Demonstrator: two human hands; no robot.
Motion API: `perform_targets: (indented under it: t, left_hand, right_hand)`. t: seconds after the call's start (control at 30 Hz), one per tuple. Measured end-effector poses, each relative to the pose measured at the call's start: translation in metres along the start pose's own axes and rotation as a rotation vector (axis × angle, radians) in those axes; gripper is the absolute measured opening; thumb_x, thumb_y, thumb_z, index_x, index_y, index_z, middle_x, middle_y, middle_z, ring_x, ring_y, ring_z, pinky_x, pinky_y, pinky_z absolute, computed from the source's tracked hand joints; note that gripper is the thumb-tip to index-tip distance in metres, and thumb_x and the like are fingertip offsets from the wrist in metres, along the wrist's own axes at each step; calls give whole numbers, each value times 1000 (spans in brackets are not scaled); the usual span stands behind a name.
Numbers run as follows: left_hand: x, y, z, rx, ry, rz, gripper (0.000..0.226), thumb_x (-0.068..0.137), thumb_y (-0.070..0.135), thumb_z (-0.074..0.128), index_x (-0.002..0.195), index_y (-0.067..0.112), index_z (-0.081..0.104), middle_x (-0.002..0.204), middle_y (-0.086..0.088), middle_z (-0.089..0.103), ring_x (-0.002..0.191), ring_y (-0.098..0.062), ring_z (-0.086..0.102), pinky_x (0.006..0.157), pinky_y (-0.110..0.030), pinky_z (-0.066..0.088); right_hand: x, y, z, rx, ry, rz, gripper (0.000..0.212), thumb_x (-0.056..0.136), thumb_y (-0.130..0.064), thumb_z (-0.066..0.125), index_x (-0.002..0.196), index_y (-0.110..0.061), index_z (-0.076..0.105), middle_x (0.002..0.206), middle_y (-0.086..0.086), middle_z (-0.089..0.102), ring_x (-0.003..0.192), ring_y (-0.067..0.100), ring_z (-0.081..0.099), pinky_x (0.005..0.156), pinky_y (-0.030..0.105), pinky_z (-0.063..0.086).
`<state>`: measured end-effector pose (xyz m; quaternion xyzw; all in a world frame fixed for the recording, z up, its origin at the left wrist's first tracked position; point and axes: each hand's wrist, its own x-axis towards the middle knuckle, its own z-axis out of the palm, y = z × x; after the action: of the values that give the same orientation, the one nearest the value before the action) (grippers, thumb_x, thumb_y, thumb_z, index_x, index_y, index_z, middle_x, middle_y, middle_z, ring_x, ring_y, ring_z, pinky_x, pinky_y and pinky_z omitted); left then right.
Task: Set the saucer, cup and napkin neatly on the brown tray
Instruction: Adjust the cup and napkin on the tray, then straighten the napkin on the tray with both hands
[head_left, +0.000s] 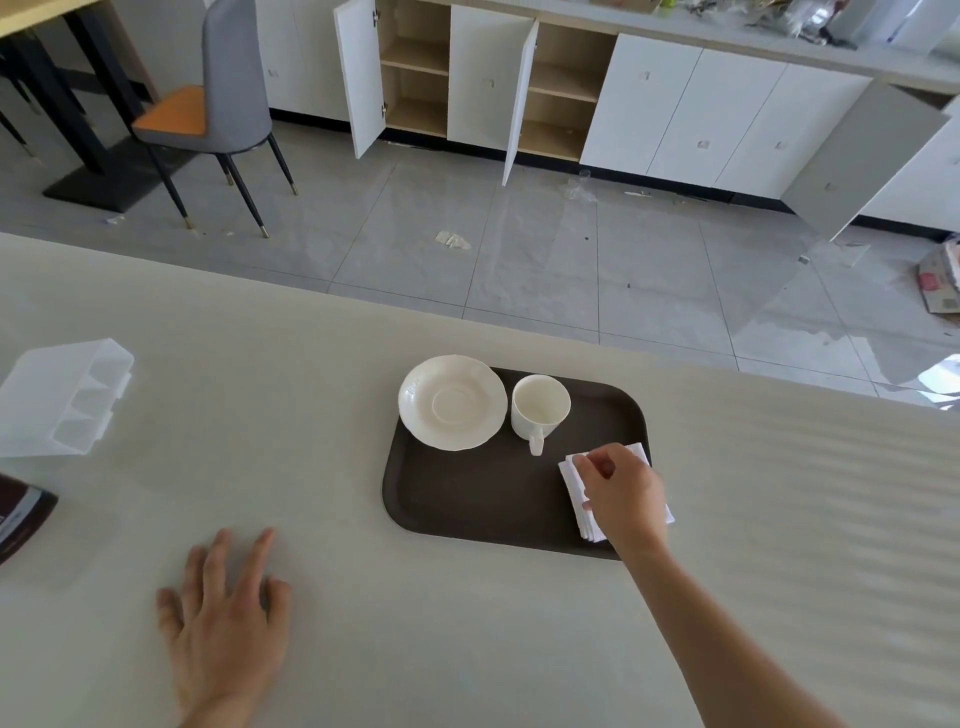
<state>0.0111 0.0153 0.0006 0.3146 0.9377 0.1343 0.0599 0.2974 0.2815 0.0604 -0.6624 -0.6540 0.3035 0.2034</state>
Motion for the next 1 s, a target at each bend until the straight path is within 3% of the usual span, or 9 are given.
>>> perform_targets:
  t: [0.1,0.17,0.27,0.4,0.5,0.6,0.67,0.77,1.0]
  left_hand:
    - [-3,6,-4,3,-36,-4,66,78,41,33,139,28,53,154,-15,39,145,-38,28,114,-60,15]
    - [-3,12,-7,14,-59,-14,66,77,39,35,139,24,53,154,-19,38,145,-41,27,113,-63,15]
    - [2,23,-11,28,-74,6,69,73,40,39,132,11,59,144,-28,45,135,-48,38,106,-67,26]
    - [-9,65,-6,7,-94,292,58,73,38,37,109,6,70,111,-24,64,96,-47,63,80,-56,51]
    - [-27,117,2,-62,-120,574,39,81,34,46,101,13,72,94,-6,66,79,-31,67,68,-41,54]
    - [-40,170,7,-178,-192,735,22,81,29,64,99,20,71,87,3,63,70,-21,63,60,-32,53]
    - [-47,202,12,-192,-255,820,24,79,28,71,103,21,71,87,3,63,69,-19,63,59,-32,52]
    - [-54,245,20,-123,-332,877,35,89,42,56,120,26,60,101,3,60,82,-19,59,71,-31,48]
    - [-47,274,36,-4,-368,861,37,94,41,49,128,25,49,114,-1,51,93,-19,54,78,-32,48]
  right_hand:
    - [-2,22,-25,-62,30,26,17,91,-20,62,75,-15,64,66,2,66,62,26,68,60,34,55]
    - [-2,35,-40,-125,84,21,17,90,-17,63,73,-13,63,68,2,63,65,26,61,56,31,46]
    - [0,51,-55,-209,96,22,9,90,-19,64,90,-12,69,90,4,66,75,25,57,62,30,39]
    - [7,64,-58,-283,8,62,21,93,-26,62,108,-13,67,107,6,63,86,29,61,68,31,40]
    - [11,67,-58,-290,-21,89,20,92,-26,60,108,-15,66,106,5,65,80,25,54,67,30,40]
    - [14,66,-60,-303,-45,108,17,89,-24,59,103,-17,66,97,3,68,78,25,57,65,29,41]
    - [14,65,-61,-312,-60,111,12,86,-21,59,94,-16,67,87,3,69,75,26,58,62,29,43]
    - [11,64,-56,-271,-65,119,8,82,-15,60,84,-15,68,75,2,68,71,26,60,59,30,47]
    - [5,63,-43,-191,-51,95,6,84,-14,59,82,-17,64,74,0,67,71,23,59,53,28,38]
